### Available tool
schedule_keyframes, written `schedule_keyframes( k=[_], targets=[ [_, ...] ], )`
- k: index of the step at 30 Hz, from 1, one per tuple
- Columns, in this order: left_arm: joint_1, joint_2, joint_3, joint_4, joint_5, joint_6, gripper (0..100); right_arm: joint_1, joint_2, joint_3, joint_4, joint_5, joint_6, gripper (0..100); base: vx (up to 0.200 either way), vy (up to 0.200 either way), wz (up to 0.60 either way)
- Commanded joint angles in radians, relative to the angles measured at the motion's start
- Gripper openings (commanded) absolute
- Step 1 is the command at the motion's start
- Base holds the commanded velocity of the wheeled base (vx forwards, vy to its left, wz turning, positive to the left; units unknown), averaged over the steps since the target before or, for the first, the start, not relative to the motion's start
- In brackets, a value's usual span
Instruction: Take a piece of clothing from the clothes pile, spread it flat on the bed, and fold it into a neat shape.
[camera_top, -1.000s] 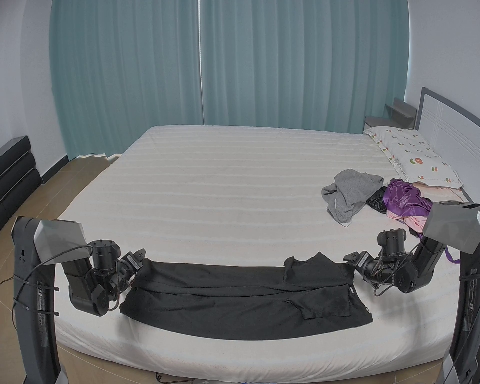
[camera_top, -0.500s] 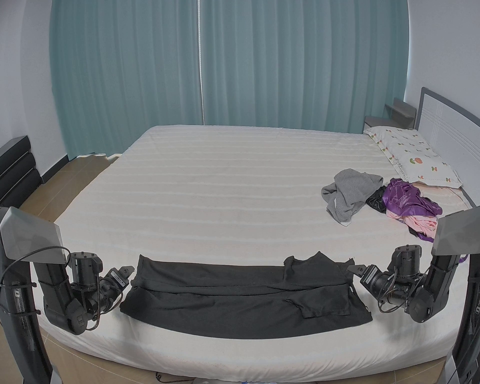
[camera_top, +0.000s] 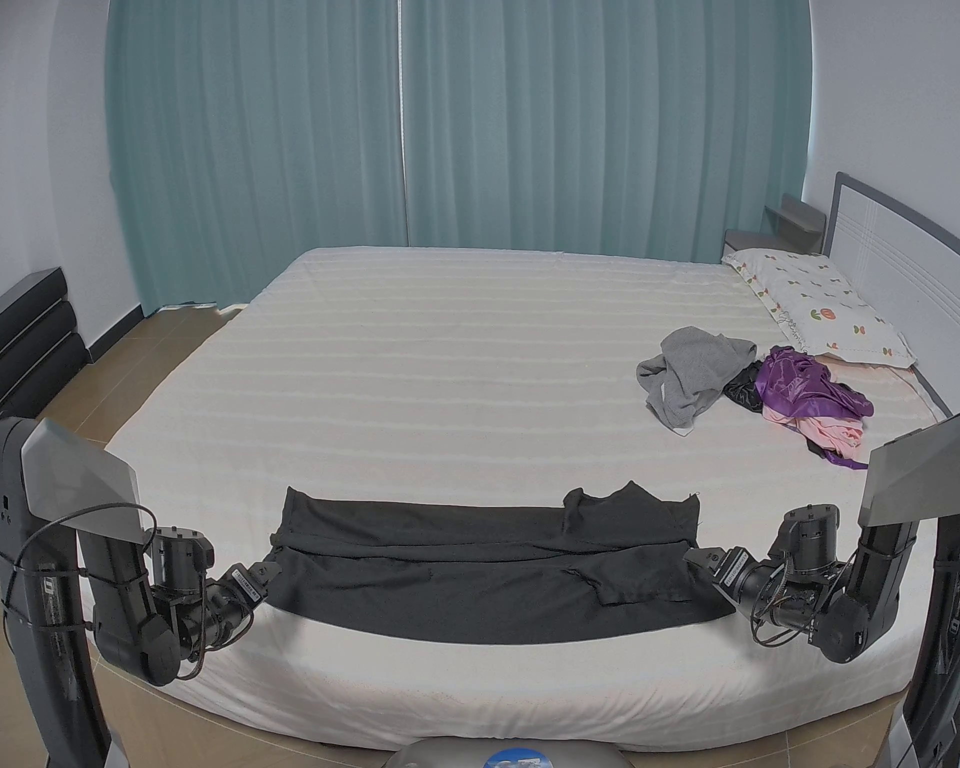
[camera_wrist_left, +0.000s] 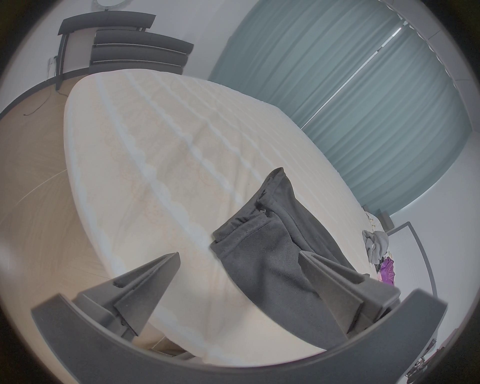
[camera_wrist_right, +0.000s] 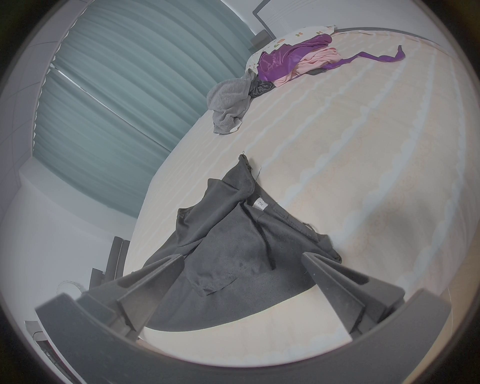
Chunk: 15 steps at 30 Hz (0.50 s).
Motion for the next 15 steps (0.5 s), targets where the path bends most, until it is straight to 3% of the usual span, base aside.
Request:
schedule_keyframes(
  k=[1,10,11,15],
  targets=[
    [-0.022,0.059,-0.074,-0.009,0.003,0.004,100,0.015,0.004,-0.005,0.0,0.0,0.005,100,0.0,0.0,0.0],
    [-0.033,0.127,-0.137,-0.016,0.042,0.08,100,0.035,-0.031,0.011,0.003,-0.015,0.017,100,0.0,0.0,0.0],
    [-0.033,0.127,-0.138,-0.018,0.043,0.079,0,0.042,-0.054,0.022,0.014,-0.021,0.014,100,0.0,0.0,0.0],
    [-0.028,0.125,-0.131,-0.035,0.06,0.064,0,0.078,-0.073,0.093,0.015,-0.027,0.012,100,0.0,0.0,0.0]
  ],
)
